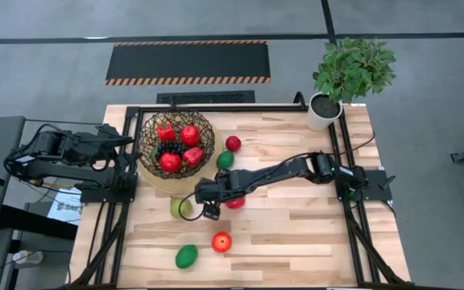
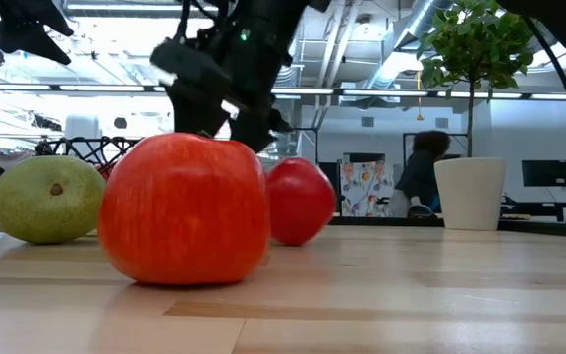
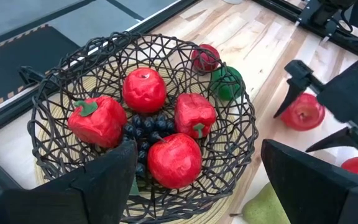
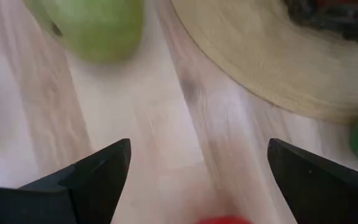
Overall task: Build produce basket
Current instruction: Put the red apple into the black wire basket
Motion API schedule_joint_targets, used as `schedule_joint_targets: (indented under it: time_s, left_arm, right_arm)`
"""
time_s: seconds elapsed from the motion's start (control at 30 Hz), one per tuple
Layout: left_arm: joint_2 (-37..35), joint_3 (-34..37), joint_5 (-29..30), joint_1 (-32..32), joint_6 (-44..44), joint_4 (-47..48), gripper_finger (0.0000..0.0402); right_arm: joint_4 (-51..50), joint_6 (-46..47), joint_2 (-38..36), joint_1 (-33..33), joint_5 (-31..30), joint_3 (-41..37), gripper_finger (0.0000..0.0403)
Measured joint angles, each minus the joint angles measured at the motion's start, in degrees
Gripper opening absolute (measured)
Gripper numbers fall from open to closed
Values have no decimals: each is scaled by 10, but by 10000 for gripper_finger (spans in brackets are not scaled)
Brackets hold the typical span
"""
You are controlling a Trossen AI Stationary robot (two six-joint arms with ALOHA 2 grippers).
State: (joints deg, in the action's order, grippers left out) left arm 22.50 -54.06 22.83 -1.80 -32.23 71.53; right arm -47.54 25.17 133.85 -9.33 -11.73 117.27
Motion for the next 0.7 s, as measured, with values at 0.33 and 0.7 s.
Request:
schedule_joint_targets:
  time_s: [0.33,0.7]
  left_arm:
    - [0,0,0,0,1,1,330]
    - [0,0,0,0,16,1,330]
  right_arm:
    - [-301,-4,-3,-16,-47,140,397]
    - [-371,73,-2,-36,-52,73,394]
